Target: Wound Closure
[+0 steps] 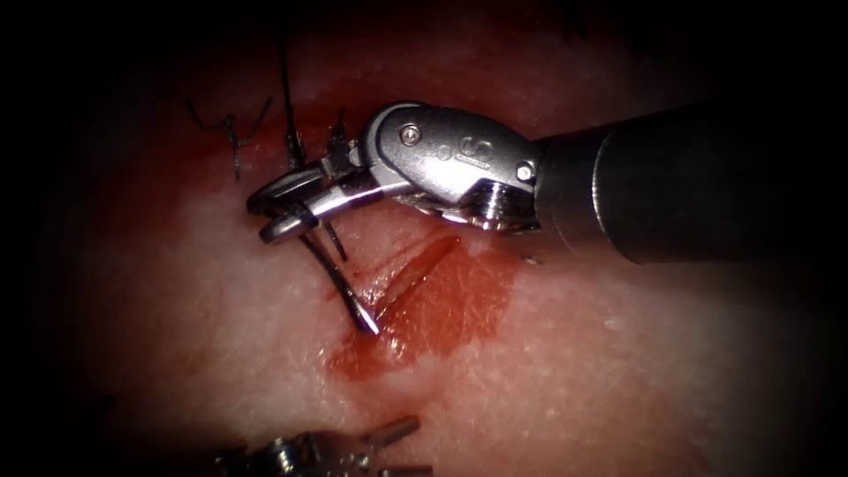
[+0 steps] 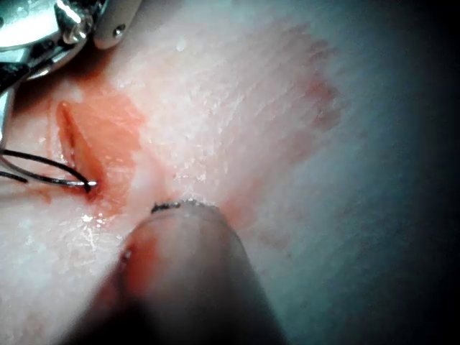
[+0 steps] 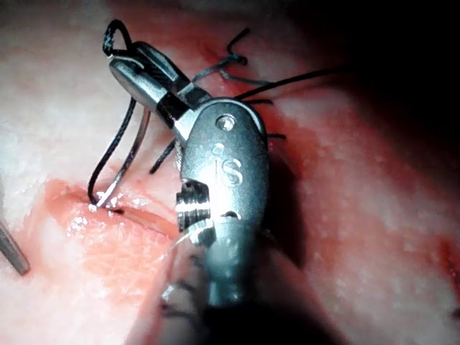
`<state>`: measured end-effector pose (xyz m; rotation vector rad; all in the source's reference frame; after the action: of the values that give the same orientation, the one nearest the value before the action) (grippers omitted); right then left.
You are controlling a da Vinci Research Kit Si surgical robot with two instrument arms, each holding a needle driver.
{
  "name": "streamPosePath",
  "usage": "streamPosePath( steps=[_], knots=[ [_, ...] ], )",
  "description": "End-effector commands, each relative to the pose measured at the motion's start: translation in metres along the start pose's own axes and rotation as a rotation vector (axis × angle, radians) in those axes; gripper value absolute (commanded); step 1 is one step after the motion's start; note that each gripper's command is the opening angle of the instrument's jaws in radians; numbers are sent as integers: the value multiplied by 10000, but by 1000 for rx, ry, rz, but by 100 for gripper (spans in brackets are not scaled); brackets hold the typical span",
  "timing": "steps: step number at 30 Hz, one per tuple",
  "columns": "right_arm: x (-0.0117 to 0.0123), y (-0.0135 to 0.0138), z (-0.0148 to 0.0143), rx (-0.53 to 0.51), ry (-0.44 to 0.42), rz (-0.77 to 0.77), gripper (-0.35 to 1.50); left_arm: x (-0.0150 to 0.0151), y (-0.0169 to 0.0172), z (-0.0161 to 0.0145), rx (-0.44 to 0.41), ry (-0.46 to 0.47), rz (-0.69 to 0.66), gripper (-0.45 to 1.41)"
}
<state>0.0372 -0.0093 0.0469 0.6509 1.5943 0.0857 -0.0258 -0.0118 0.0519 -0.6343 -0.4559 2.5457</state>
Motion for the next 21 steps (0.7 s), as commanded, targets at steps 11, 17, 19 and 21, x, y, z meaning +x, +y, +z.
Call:
streamPosePath(
  steps=[11, 17, 19, 21],
  knots=[
    [-13, -18, -8, 5, -13, 12, -35, -5, 3, 5, -6, -1, -1, 46],
    [-13, -22, -6, 10, -20, 93, -35, -6, 2, 4, -8, -1, -6, 46],
    [-13, -24, -5, 18, -26, 169, -35, -7, 2, 3, -12, 0, -4, 46],
    [-14, -24, -5, 17, -34, 257, -35, -8, 2, 2, -10, 0, -3, 44]
  ],
)
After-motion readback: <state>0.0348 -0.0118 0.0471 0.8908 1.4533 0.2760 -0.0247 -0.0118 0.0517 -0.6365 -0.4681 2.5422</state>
